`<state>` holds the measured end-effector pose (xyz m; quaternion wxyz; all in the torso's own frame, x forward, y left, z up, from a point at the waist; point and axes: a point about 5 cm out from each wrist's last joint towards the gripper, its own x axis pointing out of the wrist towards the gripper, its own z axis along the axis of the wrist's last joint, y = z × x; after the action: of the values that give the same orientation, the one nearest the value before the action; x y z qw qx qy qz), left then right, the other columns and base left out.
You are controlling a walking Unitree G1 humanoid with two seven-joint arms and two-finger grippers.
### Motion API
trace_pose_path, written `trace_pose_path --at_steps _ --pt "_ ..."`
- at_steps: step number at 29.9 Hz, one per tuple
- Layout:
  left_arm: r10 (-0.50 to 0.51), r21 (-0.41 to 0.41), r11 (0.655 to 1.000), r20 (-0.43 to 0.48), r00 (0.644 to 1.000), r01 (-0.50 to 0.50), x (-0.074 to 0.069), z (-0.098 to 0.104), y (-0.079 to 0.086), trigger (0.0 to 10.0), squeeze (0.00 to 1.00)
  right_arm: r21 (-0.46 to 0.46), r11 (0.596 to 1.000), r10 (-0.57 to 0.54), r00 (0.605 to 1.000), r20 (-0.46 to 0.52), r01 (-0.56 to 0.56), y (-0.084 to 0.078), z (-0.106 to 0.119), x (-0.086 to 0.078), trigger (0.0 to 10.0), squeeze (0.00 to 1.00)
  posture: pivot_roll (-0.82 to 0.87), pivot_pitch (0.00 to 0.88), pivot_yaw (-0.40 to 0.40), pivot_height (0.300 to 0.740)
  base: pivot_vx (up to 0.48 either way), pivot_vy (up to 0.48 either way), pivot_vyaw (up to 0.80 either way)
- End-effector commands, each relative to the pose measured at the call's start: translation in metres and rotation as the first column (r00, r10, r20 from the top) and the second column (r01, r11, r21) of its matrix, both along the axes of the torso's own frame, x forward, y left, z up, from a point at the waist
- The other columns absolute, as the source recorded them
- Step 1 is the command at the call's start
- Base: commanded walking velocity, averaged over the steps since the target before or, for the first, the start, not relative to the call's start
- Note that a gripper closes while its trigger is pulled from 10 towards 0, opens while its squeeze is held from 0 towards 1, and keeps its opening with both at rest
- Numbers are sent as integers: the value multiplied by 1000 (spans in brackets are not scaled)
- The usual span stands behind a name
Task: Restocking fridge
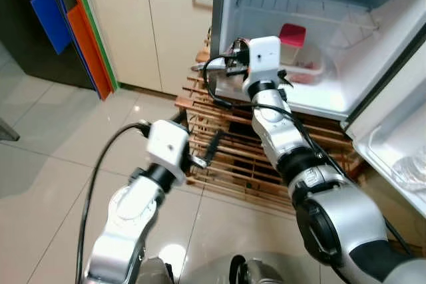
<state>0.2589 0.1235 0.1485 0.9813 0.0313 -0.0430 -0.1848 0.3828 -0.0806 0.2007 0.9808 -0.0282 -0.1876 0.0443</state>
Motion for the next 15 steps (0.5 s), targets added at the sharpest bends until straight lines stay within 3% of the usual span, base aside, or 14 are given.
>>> trace_pose_path --at_steps 1,4,7,12,15 --pt "57 19 998 -18 998 -56 7 -7 8 10000 0 7 1000 -31 994 103 31 -13 14 -6 0 0 85 37 -58 740 0 0 0" --pt "104 21 994 -26 994 -104 12 -11 15 10000 0 -3 998 -61 990 130 62 -23 12 -14 0 0 56 0 -47 740 0 0 0" --pt "176 37 984 -34 984 -175 15 -20 19 10000 0 -3 988 -152 979 135 154 -48 0 -30 0 0 26 0 -31 740 0 0 0" --pt "203 91 973 119 972 -214 7 -26 20 10000 0 1 971 -237 966 106 238 -70 -20 -48 0 0 -10 0 -5 740 0 0 0" --pt "249 200 945 76 966 -259 13 -63 28 10000 0 -14 972 -234 966 113 237 -70 -25 -53 0 0 -48 0 4 740 0 0 0"
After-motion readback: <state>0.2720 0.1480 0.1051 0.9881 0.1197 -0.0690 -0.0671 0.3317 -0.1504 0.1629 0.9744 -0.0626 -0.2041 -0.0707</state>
